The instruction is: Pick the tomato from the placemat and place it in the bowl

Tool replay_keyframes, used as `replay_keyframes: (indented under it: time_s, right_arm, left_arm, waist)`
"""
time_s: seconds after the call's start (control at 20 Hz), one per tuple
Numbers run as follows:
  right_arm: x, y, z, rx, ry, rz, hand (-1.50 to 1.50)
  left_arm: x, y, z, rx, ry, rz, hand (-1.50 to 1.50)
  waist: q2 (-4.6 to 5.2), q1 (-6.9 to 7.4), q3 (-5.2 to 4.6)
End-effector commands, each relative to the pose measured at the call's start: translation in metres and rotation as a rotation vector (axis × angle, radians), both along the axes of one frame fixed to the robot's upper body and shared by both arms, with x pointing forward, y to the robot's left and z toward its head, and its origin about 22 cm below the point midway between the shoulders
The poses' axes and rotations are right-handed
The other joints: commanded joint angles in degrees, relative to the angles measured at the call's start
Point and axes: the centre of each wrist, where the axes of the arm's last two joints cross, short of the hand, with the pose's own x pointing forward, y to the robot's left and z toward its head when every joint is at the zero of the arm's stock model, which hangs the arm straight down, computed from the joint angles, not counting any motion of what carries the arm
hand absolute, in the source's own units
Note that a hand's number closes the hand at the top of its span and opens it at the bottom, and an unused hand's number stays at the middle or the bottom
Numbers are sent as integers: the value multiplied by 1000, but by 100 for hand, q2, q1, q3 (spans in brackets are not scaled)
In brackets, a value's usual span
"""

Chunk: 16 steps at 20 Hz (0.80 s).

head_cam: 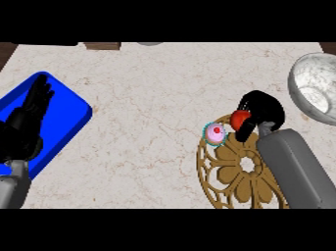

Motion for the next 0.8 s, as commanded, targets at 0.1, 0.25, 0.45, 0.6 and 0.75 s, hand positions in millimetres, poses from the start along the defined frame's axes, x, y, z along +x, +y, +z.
replay_keyframes:
  time_s: [0.1, 0.25, 0.45, 0.6, 0.75]
  right_arm:
    - [44, 16, 24, -70, -153, 102, 150]
    - [22, 40, 41, -128, -265, 81, 150]
    - [33, 42, 112, -198, -516, -13, 150]
    - [25, 36, 129, -165, -679, -84, 150]
    - [15, 10, 172, -109, -721, -132, 150]
  left_arm:
    - [7, -4, 15, -4, -2, 21, 0]
    - [-2, 3, -9, -1, 9, 37, 0]
    - [3, 4, -3, -7, 26, 48, 0]
    - [-5, 23, -6, 14, 9, 59, 0]
    - [-11, 6, -8, 2, 15, 51, 0]
  waist:
    - [-17, -56, 15]
    - [-73, -228, 5]
    - [-105, -279, 3]
    - [-93, -267, 5]
    - [-109, -295, 9]
